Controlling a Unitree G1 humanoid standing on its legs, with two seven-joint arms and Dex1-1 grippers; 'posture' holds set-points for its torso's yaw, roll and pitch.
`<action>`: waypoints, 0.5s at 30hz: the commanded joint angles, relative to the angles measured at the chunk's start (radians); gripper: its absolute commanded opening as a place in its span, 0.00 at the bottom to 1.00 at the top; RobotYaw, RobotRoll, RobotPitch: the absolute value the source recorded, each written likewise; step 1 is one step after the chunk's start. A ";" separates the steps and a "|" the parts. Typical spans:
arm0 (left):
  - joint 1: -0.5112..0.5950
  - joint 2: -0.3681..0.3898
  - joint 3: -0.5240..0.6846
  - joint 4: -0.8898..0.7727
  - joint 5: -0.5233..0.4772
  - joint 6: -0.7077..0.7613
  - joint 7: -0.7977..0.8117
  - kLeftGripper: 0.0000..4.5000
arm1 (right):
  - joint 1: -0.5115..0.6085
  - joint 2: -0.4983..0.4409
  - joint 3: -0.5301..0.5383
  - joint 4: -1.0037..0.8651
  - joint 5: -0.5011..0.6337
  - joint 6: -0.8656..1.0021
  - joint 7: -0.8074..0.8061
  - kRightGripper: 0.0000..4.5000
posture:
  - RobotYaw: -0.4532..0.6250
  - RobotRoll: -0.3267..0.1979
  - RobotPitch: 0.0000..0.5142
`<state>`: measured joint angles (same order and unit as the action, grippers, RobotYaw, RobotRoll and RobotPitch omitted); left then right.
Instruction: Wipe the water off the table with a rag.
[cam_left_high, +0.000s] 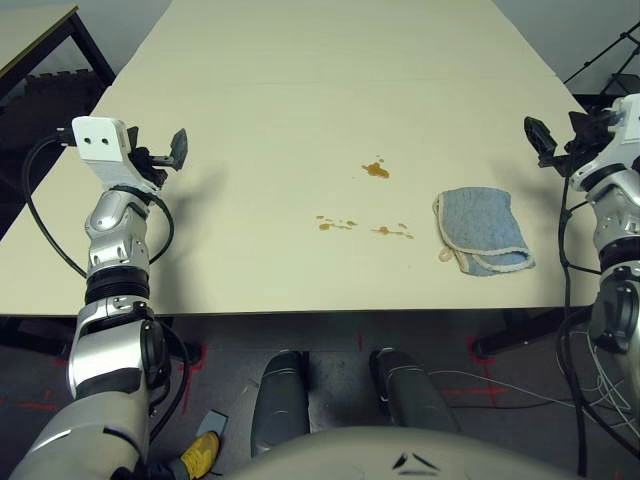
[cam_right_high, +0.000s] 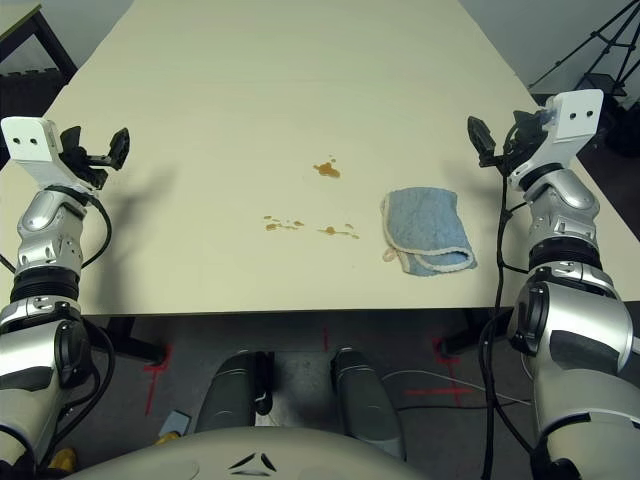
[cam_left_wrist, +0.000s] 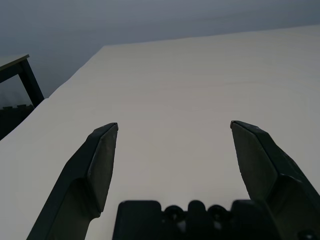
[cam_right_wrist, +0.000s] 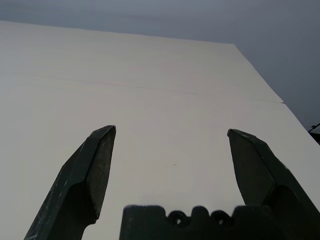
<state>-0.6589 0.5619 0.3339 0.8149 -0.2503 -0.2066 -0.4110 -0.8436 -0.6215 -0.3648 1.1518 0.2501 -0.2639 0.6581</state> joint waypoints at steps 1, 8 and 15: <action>0.001 0.011 0.001 0.028 0.013 -0.011 0.005 1.00 | -0.011 -0.003 -0.002 0.024 -0.002 -0.008 -0.004 0.99 | 0.34 0.62 0.21; -0.022 0.005 -0.015 0.050 0.020 -0.013 -0.013 1.00 | 0.009 -0.008 -0.008 0.006 0.005 -0.011 0.002 0.99 | 0.32 0.62 0.23; -0.047 0.002 -0.027 0.057 0.020 -0.005 -0.052 1.00 | 0.031 -0.018 -0.014 0.000 0.011 -0.013 0.003 0.99 | 0.29 0.62 0.24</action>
<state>-0.6976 0.5621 0.3212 0.8453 -0.2445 -0.2100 -0.4506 -0.8280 -0.6224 -0.3660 1.1511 0.2526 -0.2695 0.6589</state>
